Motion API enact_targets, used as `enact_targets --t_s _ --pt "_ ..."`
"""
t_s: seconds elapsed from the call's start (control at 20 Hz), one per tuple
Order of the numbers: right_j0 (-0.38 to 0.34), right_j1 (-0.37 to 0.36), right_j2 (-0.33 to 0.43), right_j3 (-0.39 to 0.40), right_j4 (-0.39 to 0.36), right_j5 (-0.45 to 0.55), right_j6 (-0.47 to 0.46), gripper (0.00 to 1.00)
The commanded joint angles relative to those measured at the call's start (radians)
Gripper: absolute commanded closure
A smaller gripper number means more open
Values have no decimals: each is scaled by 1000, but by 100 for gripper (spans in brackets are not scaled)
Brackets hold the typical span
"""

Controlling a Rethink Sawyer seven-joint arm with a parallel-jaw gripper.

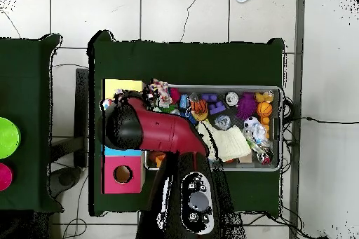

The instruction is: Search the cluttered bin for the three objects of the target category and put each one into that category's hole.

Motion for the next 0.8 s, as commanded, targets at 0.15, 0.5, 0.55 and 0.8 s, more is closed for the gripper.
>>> enact_targets --t_s 0.15,0.5,0.55,0.8 --pt "-5 40 9 66 68 -15 286 0" --pt "15 40 -36 35 67 27 264 0" --pt "13 36 -47 20 53 41 243 0" --pt "-40 54 -38 -51 11 60 150 0"
